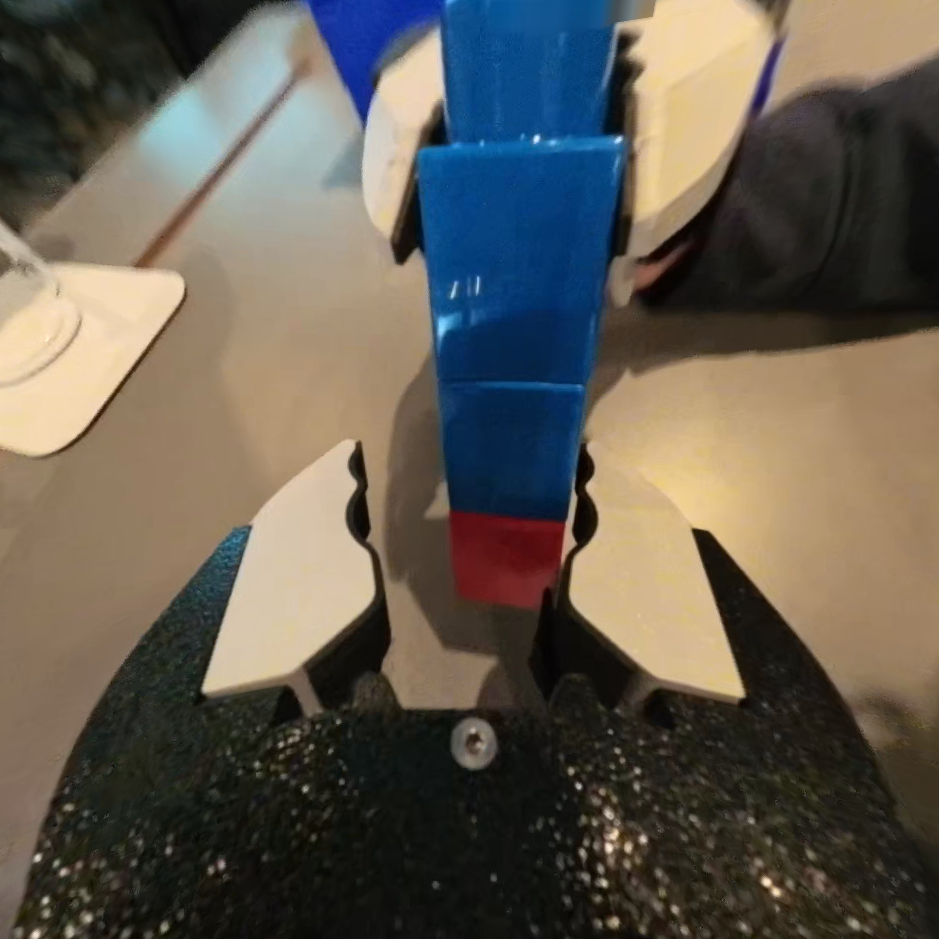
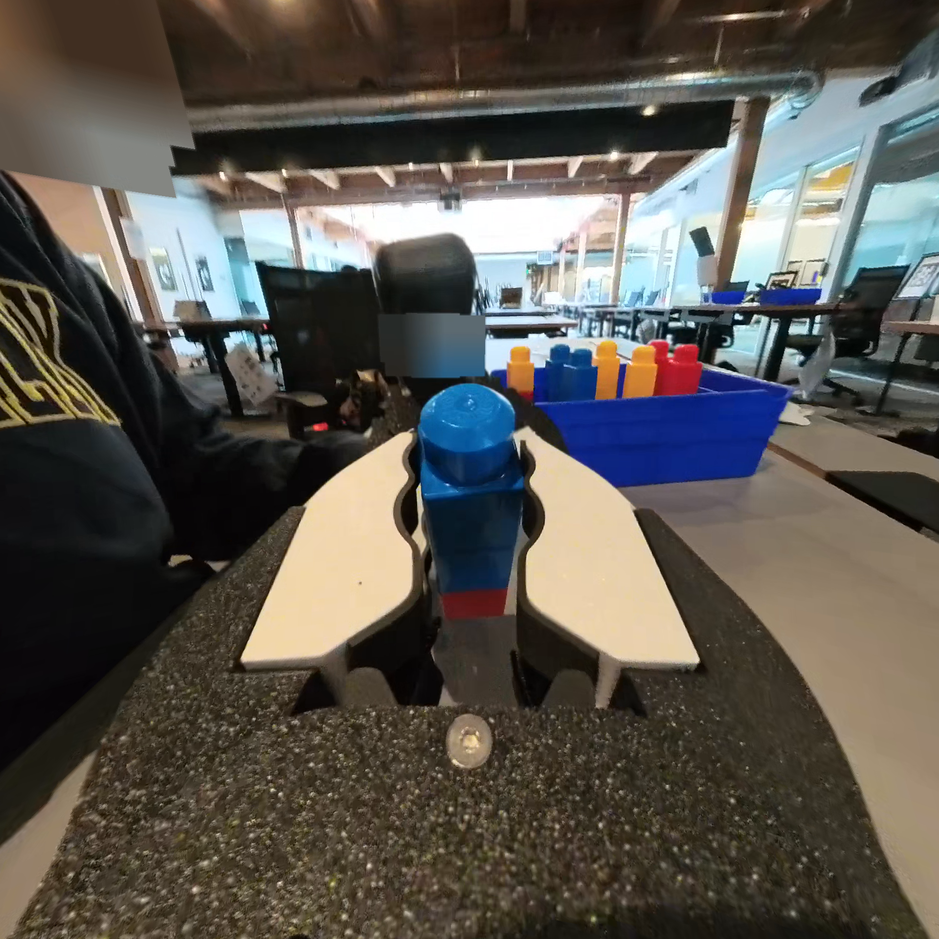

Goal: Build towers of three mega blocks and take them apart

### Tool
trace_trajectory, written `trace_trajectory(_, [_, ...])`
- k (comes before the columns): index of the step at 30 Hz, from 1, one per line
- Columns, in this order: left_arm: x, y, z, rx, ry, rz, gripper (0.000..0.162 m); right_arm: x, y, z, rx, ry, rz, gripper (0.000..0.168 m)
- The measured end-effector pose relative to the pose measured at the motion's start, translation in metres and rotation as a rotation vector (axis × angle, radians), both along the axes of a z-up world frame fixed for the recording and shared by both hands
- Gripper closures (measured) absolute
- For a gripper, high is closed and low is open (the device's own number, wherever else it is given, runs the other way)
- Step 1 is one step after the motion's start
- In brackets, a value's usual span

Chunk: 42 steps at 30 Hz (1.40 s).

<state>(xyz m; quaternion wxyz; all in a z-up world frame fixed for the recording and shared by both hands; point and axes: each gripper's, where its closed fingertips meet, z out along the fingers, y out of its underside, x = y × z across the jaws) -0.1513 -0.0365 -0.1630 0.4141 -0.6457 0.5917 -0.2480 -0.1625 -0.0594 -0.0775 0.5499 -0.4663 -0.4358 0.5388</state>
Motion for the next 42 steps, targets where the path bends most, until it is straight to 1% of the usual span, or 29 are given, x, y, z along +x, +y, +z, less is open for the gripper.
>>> trace_trajectory(1, [0.007,-0.002,0.002,-0.019,-0.073,-0.023,0.083,0.001,0.001,0.001,-0.019,0.025,0.007,0.132])
trace_trajectory(2, [0.011,-0.005,0.000,-0.056,-0.107,-0.047,0.085,0.001,0.001,0.002,-0.039,0.048,0.014,0.132])
trace_trajectory(3, [0.013,-0.009,-0.004,-0.095,-0.117,-0.070,0.091,0.001,0.002,0.003,-0.058,0.070,0.023,0.132])
trace_trajectory(6, [0.021,-0.022,-0.010,-0.148,-0.142,-0.146,0.119,0.001,0.003,0.001,-0.097,0.101,0.037,0.132])
trace_trajectory(10, [0.027,-0.022,-0.012,-0.113,-0.164,-0.120,0.118,0.002,0.004,0.002,-0.117,0.117,0.041,0.132])
trace_trajectory(17, [0.025,-0.018,-0.006,-0.201,-0.251,-0.088,0.121,0.007,0.009,0.001,-0.044,0.057,-0.033,0.132])
trace_trajectory(22, [0.025,-0.019,-0.008,-0.243,-0.241,-0.101,0.121,0.007,0.008,0.002,0.113,-0.017,-0.137,0.132])
trace_trajectory(27, [0.024,-0.019,-0.005,-0.264,-0.262,-0.108,0.121,0.008,0.008,0.007,0.247,-0.079,-0.243,0.131])
trace_trajectory(29, [0.024,-0.018,-0.003,-0.267,-0.279,-0.106,0.121,0.007,0.007,0.010,0.329,-0.112,-0.293,0.132])
trace_trajectory(32, [0.021,-0.016,-0.004,-0.339,-0.291,-0.089,0.121,0.022,0.010,0.031,0.601,-0.120,-0.537,0.132])
trace_trajectory(33, [0.020,-0.015,-0.001,-0.358,-0.317,-0.089,0.121,0.030,0.012,0.038,0.646,-0.128,-0.611,0.132])
trace_trajectory(34, [0.018,-0.013,0.003,-0.371,-0.345,-0.086,0.121,0.039,0.016,0.042,0.620,-0.165,-0.659,0.133])
trace_trajectory(38, [0.014,-0.009,0.010,-0.387,-0.404,-0.077,0.121,0.094,0.027,0.051,0.376,-0.326,-0.867,0.132])
trace_trajectory(40, [0.014,-0.007,0.010,-0.385,-0.409,-0.063,0.121,0.131,0.029,0.049,0.249,-0.446,-0.953,0.132])
trace_trajectory(42, [0.013,-0.006,0.010,-0.386,-0.412,-0.057,0.122,0.173,0.027,0.039,0.116,-0.614,-1.036,0.132])
